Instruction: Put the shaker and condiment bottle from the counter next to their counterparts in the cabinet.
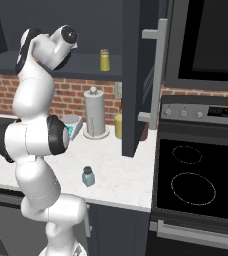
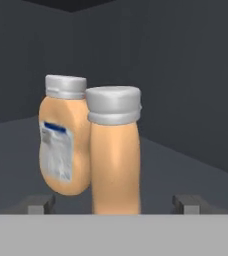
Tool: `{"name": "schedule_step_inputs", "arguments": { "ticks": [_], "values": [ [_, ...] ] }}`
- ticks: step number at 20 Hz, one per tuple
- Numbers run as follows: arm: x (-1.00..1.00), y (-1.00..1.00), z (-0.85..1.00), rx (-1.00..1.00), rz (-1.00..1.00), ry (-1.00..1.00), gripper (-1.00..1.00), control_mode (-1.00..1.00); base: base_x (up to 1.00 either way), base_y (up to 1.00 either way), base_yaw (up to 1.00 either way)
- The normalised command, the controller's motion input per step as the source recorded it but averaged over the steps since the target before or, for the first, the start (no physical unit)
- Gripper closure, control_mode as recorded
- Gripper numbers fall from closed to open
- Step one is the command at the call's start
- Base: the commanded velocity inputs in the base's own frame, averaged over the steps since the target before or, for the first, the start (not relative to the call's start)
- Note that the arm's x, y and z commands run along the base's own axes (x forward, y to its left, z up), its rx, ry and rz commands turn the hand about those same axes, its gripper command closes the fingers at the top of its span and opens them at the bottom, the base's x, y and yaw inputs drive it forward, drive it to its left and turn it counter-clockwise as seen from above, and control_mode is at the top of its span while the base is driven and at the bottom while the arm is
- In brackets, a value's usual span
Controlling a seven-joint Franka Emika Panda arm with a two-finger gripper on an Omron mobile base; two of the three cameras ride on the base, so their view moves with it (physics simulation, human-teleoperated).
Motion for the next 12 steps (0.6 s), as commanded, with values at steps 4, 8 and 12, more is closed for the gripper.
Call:
{"name": "schedule_step_inputs", "arguments": {
  "ticks": [4, 8, 12],
  "values": [
    [0.00, -0.01, 0.00, 0.00, 0.00, 0.00, -1.00, -1.00, 0.00, 0.00, 0.00],
    [-0.28, -0.49, 0.19, 0.00, 0.00, -0.04, -1.00, -1.00, 0.00, 0.00, 0.00],
    [-0.57, -0.62, 0.19, 0.00, 0.00, -0.09, -1.00, -1.00, 0.00, 0.00, 0.00]
  ]
}}
